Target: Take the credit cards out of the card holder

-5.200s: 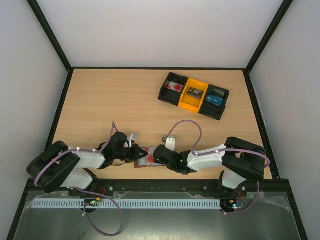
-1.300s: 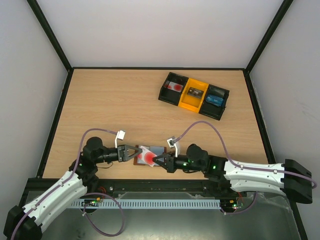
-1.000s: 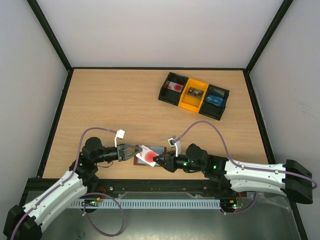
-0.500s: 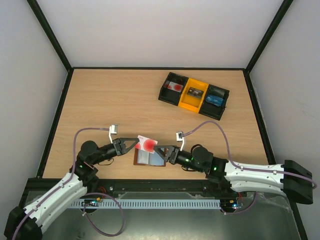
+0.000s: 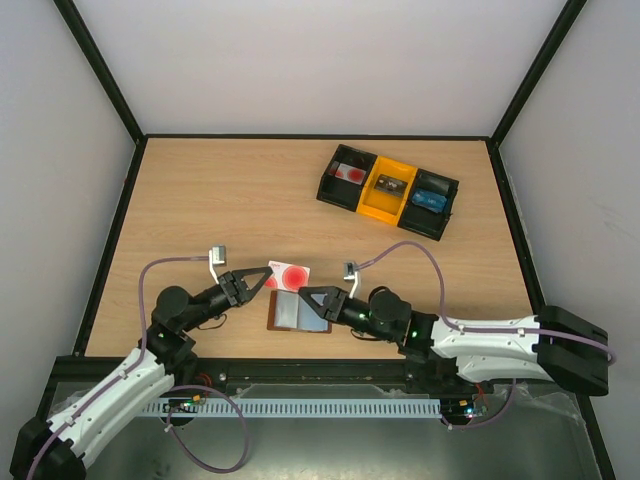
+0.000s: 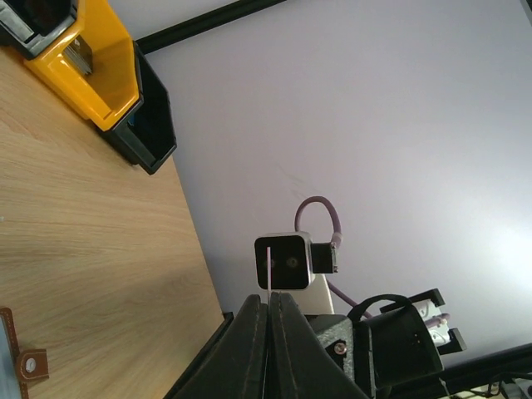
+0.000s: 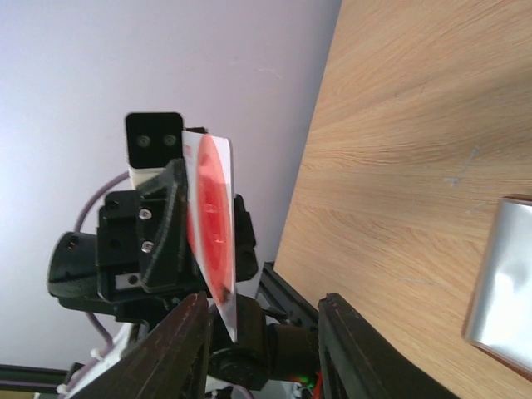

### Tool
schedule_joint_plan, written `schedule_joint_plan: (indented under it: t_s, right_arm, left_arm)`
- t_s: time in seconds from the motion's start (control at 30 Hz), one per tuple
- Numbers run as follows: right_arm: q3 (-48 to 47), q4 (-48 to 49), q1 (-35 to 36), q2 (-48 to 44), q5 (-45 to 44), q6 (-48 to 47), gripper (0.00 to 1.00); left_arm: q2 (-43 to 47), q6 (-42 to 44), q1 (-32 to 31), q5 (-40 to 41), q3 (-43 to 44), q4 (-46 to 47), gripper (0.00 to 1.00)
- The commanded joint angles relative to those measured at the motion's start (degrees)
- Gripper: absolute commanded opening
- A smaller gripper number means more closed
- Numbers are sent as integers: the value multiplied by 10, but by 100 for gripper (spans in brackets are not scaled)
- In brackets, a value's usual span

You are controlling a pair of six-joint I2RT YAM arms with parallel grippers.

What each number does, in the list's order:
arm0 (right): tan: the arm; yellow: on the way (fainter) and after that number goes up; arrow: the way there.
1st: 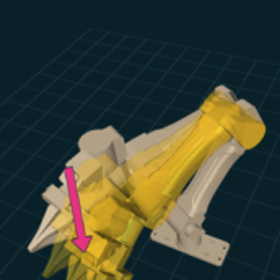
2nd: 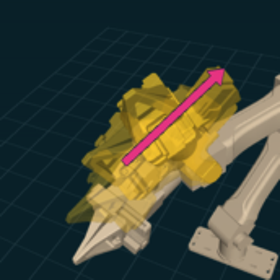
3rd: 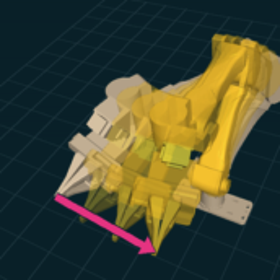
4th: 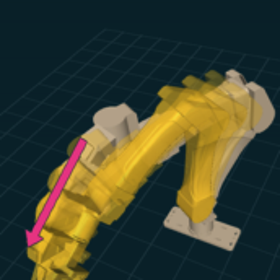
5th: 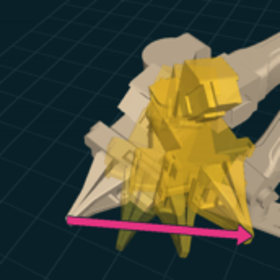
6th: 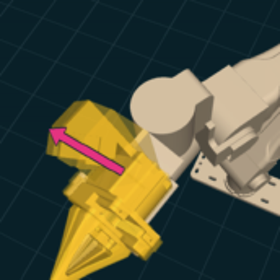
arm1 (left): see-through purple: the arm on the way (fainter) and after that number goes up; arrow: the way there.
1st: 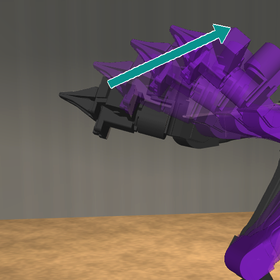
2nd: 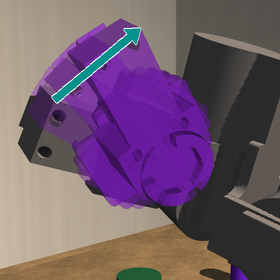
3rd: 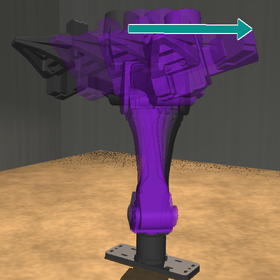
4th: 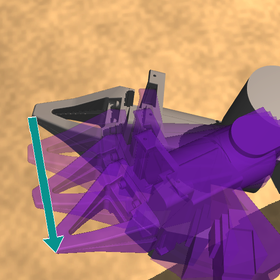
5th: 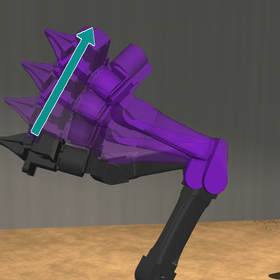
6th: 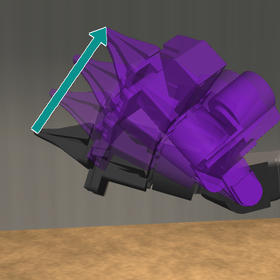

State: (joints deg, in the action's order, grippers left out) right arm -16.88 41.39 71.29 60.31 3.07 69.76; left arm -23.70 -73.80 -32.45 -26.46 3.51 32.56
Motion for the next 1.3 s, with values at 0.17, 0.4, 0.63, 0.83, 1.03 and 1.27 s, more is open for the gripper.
schedule_joint_plan:
  t_s: [0.17, 0.4, 0.63, 0.83, 1.03, 1.27]
  right_arm:
    - [-37, 55, 2, 27, -9, 10, 29]
    - [-20, 59, 2, 7, -31, 19, 12]
    - [-8, 56, 2, -12, -43, 21, 2]
    - [-2, 42, 2, -33, -59, 20, 2]
    - [-15, -56, 1, -82, -110, -10, 2]
    - [-57, -208, -12, -140, -193, -69, 2]
  left_arm:
    - [5, -9, 2, 9, -11, 32, 3]
    - [10, -10, 3, 6, -14, 31, 3]
    - [18, -10, 2, 6, -15, 24, 3]
    - [28, -5, 2, 19, -11, -16, 21]
    - [38, 23, 2, 28, 8, -86, 80]
    - [38, 105, 2, 50, 56, -218, 100]
